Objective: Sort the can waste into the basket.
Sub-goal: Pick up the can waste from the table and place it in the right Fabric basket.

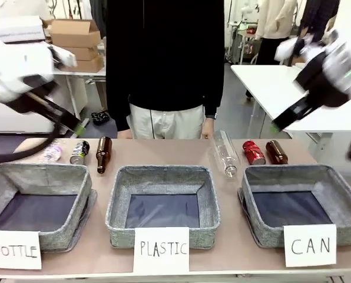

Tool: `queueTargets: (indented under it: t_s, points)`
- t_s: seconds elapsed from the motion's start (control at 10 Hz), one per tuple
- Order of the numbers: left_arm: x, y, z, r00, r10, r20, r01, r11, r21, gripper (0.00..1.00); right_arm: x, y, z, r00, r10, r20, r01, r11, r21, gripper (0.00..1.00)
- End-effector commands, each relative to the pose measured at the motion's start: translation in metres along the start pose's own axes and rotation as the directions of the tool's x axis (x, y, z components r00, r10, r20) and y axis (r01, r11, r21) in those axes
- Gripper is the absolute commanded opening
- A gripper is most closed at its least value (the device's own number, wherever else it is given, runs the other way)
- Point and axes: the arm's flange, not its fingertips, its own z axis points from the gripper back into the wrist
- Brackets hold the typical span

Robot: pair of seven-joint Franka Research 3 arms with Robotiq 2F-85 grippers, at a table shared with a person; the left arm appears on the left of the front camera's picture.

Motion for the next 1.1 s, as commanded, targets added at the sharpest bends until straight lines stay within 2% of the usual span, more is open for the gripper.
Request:
queueTargets:
  t_s: [0.0,0.1,0.2,0.3,0.4,0.5,0.6,0.7,0.8,0.9,1.0]
  points:
    - [-0.069,-0.019,0.001,1.000,-0.001,0.029,-0.003,0.989,0.147,1.00,-0.070,0.010,-0.001,0.999,-0.029,0.034,0.033,0.988,-0.148,1.00]
    - [0.000,0.000,0.000,1.000,0.000,0.000,0.000,1.000,0.000,1.00,0.000,0.000,0.000,1.000,0.000,0.000,0.000,1.000,0.000,1.00]
    - [0.000,0.000,0.000,1.000,0.000,0.000,0.000,1.000,0.000,1.00,-0.012,-0.002,0.039,0.999,-0.009,0.045,0.011,0.999,-0.050,1.00]
    - [-0.004,-0.001,0.039,0.999,-0.009,0.037,0.007,0.998,0.061,1.00,-0.005,0.003,0.024,0.996,-0.083,0.011,0.081,0.989,0.122,1.00]
    - [-0.009,0.020,0.041,0.994,0.087,0.062,-0.071,0.974,-0.216,1.00,-0.002,-0.009,0.035,0.956,-0.286,-0.062,0.291,0.904,0.313,1.00]
    - [-0.019,0.053,0.046,0.960,0.278,0.043,-0.220,0.837,-0.502,1.00,-0.005,-0.033,0.044,0.857,-0.465,-0.223,0.506,0.677,0.535,1.00]
    - [-0.035,0.087,0.047,0.920,0.392,-0.007,-0.271,0.622,-0.734,1.00,-0.014,-0.057,0.043,0.744,-0.569,-0.350,0.646,0.477,0.596,1.00]
    - [-0.049,0.108,0.042,0.861,0.507,-0.042,-0.347,0.525,-0.777,1.00,-0.025,-0.076,0.040,0.657,-0.648,-0.386,0.709,0.356,0.609,1.00]
    - [-0.061,0.122,0.035,0.811,0.581,-0.072,-0.388,0.440,-0.810,1.00,-0.036,-0.091,0.036,0.573,-0.724,-0.384,0.731,0.241,0.638,1.00]
    - [-0.064,0.128,0.024,0.771,0.626,-0.112,-0.408,0.351,-0.842,1.00,-0.042,-0.102,0.029,0.521,-0.755,-0.398,0.746,0.177,0.642,1.00]
    - [-0.055,0.125,0.013,0.750,0.647,-0.138,-0.422,0.307,-0.853,1.00,-0.045,-0.110,0.019,0.476,-0.775,-0.416,0.789,0.167,0.592,1.00]
